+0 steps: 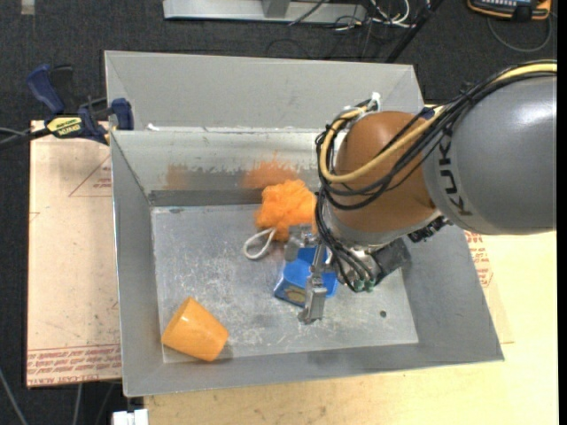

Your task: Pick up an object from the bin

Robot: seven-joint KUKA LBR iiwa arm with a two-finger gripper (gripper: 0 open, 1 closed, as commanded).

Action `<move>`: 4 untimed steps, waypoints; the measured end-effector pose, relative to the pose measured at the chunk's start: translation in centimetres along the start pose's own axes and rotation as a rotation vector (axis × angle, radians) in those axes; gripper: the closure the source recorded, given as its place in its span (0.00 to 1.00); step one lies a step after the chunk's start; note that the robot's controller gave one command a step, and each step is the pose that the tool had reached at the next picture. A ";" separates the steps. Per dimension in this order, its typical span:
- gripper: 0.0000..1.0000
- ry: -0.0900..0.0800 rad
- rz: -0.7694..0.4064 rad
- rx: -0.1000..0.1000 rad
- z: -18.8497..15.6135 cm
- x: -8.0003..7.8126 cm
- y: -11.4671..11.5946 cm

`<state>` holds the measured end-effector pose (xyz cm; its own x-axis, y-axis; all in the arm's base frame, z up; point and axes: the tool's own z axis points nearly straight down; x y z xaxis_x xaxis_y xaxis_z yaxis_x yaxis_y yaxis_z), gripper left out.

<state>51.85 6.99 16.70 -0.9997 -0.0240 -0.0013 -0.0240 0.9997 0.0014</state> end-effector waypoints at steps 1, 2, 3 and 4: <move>0.00 0.005 -0.039 0.000 1.3 0.4 -0.3; 0.00 -0.013 -0.017 -0.004 3.6 -2.5 -3.0; 0.00 0.003 -0.092 0.000 6.0 -2.9 -4.2; 1.00 -0.020 -0.281 -0.002 8.1 -3.8 -2.7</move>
Offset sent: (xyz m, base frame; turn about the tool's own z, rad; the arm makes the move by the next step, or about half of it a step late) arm 0.0335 -0.0473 -0.0530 0.0074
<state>55.73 4.35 8.65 -0.9536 -0.3003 -0.0220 -0.3003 0.9538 0.0002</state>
